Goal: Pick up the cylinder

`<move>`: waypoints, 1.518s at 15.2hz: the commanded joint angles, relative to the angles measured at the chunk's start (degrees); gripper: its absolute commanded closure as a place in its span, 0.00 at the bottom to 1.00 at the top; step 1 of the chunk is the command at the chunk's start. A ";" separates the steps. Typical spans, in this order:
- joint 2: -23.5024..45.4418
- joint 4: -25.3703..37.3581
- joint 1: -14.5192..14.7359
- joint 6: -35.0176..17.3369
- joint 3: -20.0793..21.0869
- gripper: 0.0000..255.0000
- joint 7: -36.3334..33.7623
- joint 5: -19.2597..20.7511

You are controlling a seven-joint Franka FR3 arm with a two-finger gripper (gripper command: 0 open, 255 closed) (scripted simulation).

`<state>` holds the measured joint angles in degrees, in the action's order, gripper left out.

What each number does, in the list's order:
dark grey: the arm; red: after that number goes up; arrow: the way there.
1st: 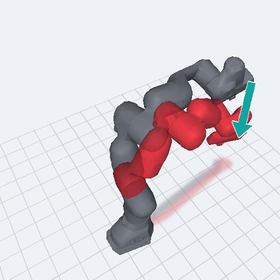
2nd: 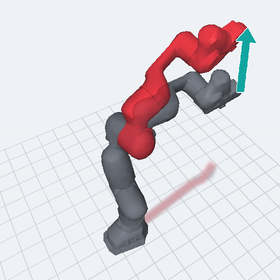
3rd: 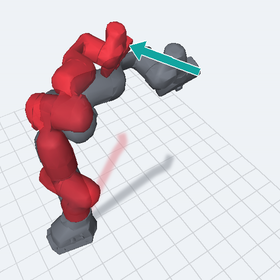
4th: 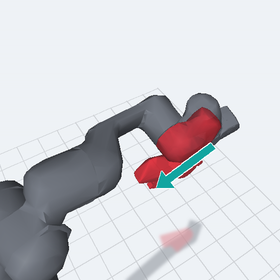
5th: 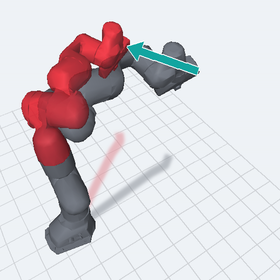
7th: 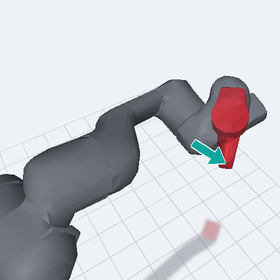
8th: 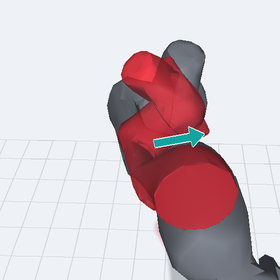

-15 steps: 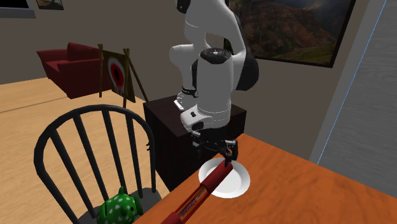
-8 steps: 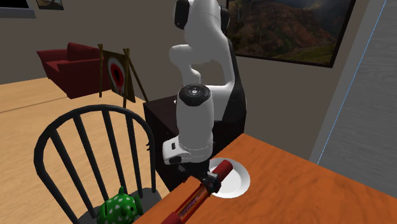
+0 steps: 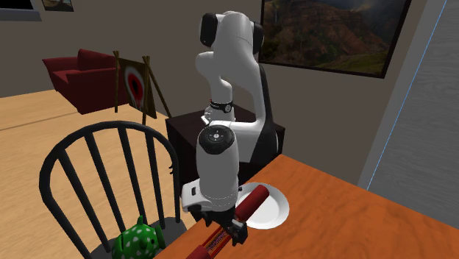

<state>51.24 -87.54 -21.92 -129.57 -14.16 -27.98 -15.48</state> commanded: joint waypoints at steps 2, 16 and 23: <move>1.41 0.39 -0.21 -1.05 0.29 0.00 0.14 -0.28; -0.44 -0.38 0.07 0.04 -0.07 1.00 0.01 0.04; -4.53 -1.70 0.69 2.82 -0.90 1.00 -0.37 0.84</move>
<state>47.27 -89.18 -21.29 -127.21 -14.93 -28.31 -14.76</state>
